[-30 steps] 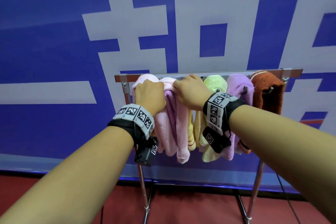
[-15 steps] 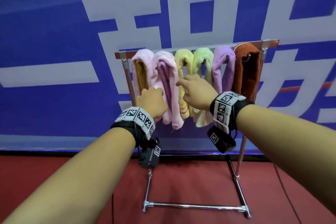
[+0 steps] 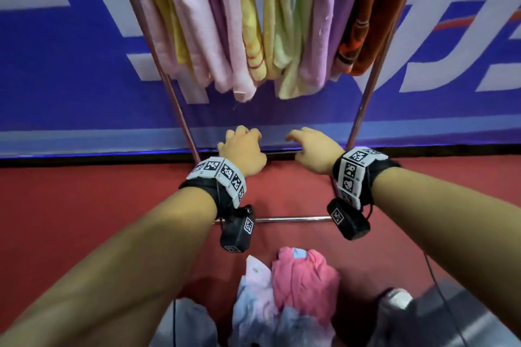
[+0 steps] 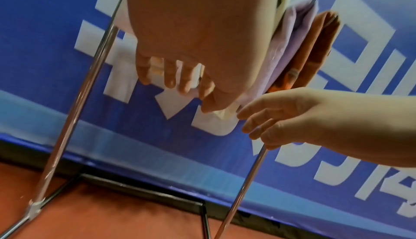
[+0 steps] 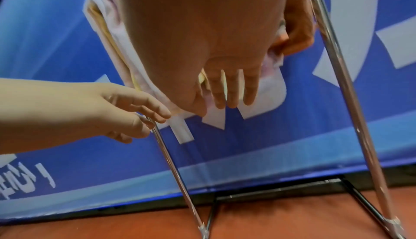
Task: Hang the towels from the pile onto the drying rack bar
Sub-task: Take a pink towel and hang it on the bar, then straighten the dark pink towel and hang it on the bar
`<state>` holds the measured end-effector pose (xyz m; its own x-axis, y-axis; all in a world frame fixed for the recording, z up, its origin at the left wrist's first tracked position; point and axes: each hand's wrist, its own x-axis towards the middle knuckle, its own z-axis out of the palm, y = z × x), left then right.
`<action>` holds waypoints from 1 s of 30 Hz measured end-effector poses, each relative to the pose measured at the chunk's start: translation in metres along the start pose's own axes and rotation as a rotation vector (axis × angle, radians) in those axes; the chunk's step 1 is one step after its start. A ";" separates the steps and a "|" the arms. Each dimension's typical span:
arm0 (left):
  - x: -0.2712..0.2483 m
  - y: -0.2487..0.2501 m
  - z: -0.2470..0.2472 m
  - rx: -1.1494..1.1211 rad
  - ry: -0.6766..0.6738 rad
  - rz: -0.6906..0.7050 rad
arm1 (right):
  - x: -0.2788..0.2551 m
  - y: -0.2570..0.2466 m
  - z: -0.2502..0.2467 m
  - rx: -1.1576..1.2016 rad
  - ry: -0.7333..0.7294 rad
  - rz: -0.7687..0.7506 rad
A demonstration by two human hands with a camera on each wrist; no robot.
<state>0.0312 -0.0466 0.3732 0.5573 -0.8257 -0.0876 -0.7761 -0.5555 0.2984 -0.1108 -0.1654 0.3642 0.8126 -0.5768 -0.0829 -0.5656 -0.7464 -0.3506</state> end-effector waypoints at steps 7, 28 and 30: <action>-0.003 -0.036 0.131 -0.025 -0.222 -0.094 | -0.007 0.047 0.130 0.052 -0.272 0.110; -0.016 -0.100 0.408 -0.105 -0.778 -0.238 | -0.029 0.141 0.360 0.123 -0.699 0.354; -0.016 -0.100 0.420 -0.120 -0.824 -0.233 | -0.031 0.148 0.370 0.113 -0.719 0.372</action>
<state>-0.0243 -0.0188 -0.0549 0.2706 -0.5256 -0.8066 -0.6063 -0.7438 0.2813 -0.1671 -0.1351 -0.0303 0.4877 -0.3976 -0.7772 -0.8298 -0.4877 -0.2712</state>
